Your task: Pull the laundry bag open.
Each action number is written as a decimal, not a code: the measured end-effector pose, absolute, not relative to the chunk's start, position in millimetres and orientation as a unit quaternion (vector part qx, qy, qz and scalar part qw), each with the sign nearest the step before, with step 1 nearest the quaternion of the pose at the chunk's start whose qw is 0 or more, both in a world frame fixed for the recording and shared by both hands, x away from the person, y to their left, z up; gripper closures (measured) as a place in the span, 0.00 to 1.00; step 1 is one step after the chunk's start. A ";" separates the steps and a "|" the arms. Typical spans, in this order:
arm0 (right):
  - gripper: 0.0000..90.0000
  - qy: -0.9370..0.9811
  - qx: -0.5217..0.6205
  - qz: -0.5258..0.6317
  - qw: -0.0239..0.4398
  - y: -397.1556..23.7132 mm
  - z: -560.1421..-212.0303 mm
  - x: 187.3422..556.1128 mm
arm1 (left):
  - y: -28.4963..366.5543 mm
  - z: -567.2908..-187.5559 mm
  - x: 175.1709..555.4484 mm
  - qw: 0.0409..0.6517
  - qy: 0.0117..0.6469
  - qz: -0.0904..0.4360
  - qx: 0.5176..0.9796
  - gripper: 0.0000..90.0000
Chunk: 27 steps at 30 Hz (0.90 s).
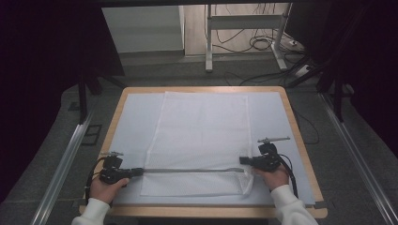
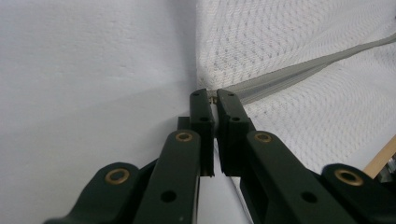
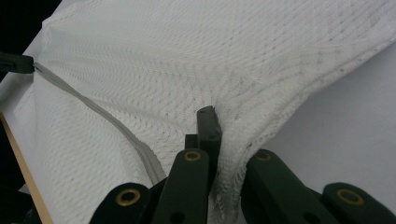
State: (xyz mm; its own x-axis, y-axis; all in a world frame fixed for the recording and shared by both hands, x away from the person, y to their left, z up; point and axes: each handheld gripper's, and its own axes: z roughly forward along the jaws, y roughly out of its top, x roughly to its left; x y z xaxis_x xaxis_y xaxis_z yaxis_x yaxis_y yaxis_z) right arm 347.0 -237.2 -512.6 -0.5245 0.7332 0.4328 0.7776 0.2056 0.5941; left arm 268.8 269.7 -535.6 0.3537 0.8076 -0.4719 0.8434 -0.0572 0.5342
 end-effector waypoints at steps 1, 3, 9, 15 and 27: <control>0.98 -0.775 -0.488 -0.401 0.029 -237.9 -512.4 346.9 | 269.0 -535.5 268.6 0.386 0.566 -0.021 0.728 0.96; 0.98 -0.774 -0.488 -0.403 0.028 -238.8 -512.4 347.4 | 268.3 -535.8 268.6 0.387 0.565 -0.018 0.728 0.95; 0.79 -0.778 -0.484 -0.399 0.013 -239.5 -511.4 347.1 | 265.5 -531.8 266.8 0.393 0.560 0.007 0.730 0.86; 0.53 -0.765 -0.493 -0.413 -0.026 -254.8 -500.1 340.4 | 262.1 -516.4 262.6 0.436 0.544 0.060 0.714 0.43; 0.39 -0.760 -0.481 -0.425 -0.102 -297.1 -489.2 330.6 | 250.2 -504.5 271.4 0.435 0.513 0.111 0.731 0.36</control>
